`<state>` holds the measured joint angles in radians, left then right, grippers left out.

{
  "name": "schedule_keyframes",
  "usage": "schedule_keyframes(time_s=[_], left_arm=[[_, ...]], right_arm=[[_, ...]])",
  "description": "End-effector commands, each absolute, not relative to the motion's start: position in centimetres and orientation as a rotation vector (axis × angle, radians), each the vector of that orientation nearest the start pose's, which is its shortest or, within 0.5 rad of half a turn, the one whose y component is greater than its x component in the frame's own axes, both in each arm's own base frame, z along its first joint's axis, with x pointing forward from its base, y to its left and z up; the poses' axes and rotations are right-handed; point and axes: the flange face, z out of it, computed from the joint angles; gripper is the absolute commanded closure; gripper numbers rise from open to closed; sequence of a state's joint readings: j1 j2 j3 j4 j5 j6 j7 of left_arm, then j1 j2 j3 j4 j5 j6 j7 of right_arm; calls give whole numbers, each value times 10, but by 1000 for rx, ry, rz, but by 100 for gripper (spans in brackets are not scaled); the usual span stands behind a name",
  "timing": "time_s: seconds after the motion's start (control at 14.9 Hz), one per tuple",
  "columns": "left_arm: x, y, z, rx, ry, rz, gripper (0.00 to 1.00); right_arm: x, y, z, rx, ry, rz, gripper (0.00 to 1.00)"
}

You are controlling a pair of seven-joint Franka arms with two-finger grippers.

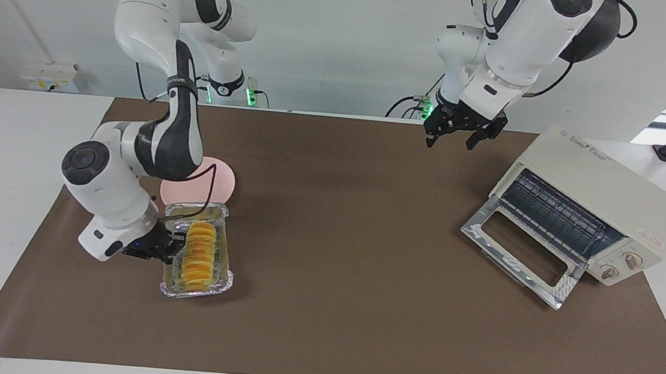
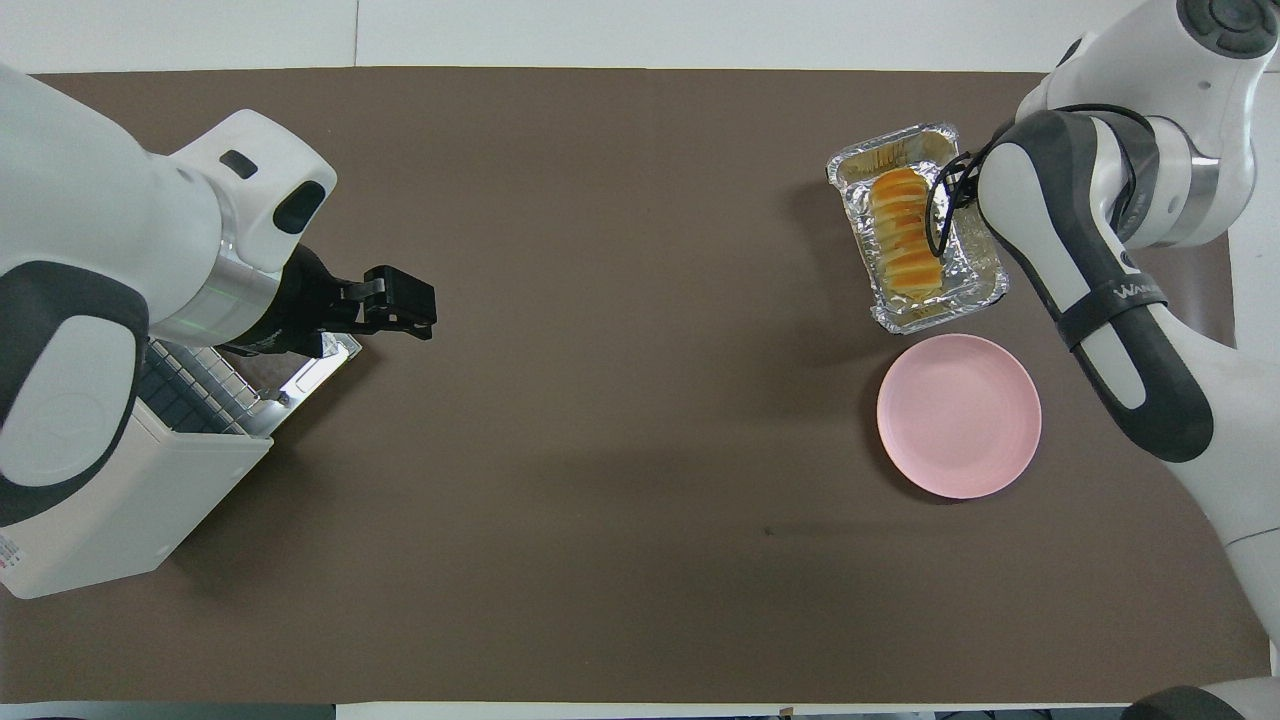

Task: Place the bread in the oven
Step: 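Carry the foil tray toward the left gripper with the right gripper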

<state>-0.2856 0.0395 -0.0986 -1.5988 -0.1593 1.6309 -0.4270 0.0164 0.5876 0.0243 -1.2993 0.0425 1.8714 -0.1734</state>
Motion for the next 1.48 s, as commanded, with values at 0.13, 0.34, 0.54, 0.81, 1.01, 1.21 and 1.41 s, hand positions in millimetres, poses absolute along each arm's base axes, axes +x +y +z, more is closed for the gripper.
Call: schedule_keyframes(time_s=[0.13, 0.34, 0.54, 0.81, 1.01, 1.21, 1.41], left_arm=[[542, -261, 598, -3301, -149, 134, 0], [542, -264, 597, -3303, -153, 127, 0], [541, -279, 587, -3294, -171, 147, 0], [546, -269, 586, -3290, -196, 150, 0], [552, -259, 584, -3288, -228, 144, 0], [554, -257, 579, -3287, -237, 134, 0], [559, -254, 574, -3287, -250, 133, 0]], right_arm=[[701, 143, 462, -3084, -128, 92, 100], [673, 248, 463, -3072, 1, 92, 100], [659, 295, 437, -2987, 94, 89, 100], [631, 337, 382, -2978, 73, 79, 100], [613, 356, 359, -2865, 134, 82, 100], [602, 364, 349, -2856, 133, 83, 100], [598, 368, 345, -2821, 129, 86, 100]])
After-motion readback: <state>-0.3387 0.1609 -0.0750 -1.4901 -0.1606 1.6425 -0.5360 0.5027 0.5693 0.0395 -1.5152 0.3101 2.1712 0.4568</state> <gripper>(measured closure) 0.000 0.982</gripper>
